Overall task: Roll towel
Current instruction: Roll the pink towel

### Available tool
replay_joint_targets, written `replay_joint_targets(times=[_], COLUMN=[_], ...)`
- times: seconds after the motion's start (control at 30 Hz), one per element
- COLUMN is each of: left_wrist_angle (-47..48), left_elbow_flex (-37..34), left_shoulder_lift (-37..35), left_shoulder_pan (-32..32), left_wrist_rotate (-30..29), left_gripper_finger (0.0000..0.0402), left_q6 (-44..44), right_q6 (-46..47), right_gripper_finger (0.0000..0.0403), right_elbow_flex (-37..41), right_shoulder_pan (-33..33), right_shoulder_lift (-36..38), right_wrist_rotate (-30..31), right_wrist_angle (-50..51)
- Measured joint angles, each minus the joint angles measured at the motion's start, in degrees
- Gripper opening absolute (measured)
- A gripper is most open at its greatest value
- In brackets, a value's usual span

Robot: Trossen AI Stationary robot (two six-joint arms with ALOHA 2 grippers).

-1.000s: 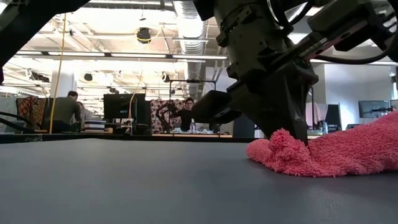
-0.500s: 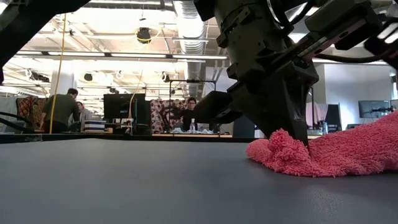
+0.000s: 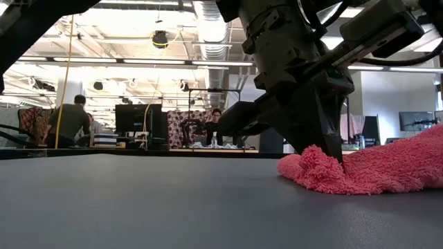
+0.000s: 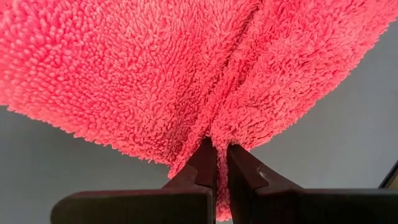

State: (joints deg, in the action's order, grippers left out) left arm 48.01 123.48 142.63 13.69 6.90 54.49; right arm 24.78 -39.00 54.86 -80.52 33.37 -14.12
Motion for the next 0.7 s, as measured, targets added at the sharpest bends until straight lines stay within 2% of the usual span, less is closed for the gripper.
replay_joint_targets(times=[0.07,0.13,0.37,0.47,0.7], left_wrist_angle=[0.0,0.0,0.1,0.2,0.3], left_elbow_flex=[0.0,0.0,0.0,0.0,0.0], left_shoulder_lift=[0.0,0.0,0.0,0.0,0.0], left_shoulder_pan=[0.0,0.0,0.0,0.0,0.0], left_wrist_rotate=[0.1,0.1,0.3,0.4,1.0], left_gripper_finger=[0.0,0.0,0.0,0.0,0.0], left_q6=[0.0,0.1,0.0,0.0,0.1], right_q6=[1.2,4.3,5.6,9.1,12.7], right_gripper_finger=[0.0029,0.0014,0.0013,0.004,0.0157], right_elbow_flex=[-0.1,-0.1,0.0,-0.1,0.0], right_shoulder_pan=[0.4,0.0,-0.8,-1.4,-2.6], right_shoulder_lift=[0.9,1.2,-1.7,-4.0,-5.3], right_wrist_rotate=[3.5,3.1,-6.2,-7.8,-11.6], right_wrist_angle=[-0.3,-0.1,-6.7,-7.3,-5.9])
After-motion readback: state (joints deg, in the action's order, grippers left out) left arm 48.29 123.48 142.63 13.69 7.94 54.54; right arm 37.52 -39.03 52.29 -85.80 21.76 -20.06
